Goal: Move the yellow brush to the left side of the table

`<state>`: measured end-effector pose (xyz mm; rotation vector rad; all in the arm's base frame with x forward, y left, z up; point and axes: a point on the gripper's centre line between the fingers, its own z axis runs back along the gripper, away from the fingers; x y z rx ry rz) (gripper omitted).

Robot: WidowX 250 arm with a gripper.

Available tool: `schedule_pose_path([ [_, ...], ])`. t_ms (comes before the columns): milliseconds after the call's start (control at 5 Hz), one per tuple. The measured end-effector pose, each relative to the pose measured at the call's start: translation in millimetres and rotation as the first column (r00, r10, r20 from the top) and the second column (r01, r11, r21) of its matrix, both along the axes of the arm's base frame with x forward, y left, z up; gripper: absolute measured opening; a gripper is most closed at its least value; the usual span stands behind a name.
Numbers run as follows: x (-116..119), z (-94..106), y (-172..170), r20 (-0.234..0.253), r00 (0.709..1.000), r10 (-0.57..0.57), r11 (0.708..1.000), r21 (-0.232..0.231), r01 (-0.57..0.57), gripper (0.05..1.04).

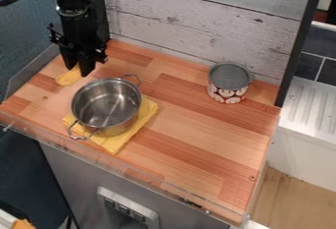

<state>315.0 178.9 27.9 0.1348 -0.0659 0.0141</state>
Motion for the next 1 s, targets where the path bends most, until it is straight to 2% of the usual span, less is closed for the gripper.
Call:
schedule_pose_path([
  [200, 4, -19.3, 9, -0.018, 1.000, -0.017, 1.000, -0.017, 0.017, 0.336],
  [400, 7, -29.8, 10, -0.020, 0.999, -0.051, 0.999, -0.015, 0.051, 0.402],
  [600, 9, -30.6, 9, -0.006, 0.997, -0.080, 0.997, -0.020, 0.080, 0.715],
  [800, 8, -6.6, 9, 0.031, 0.993, -0.112, 0.993, -0.020, 0.112, 0.975],
  [1000, 2, 27.0, 17, 0.075, 0.993, -0.088, 0.996, -0.014, 0.090, 1.004],
])
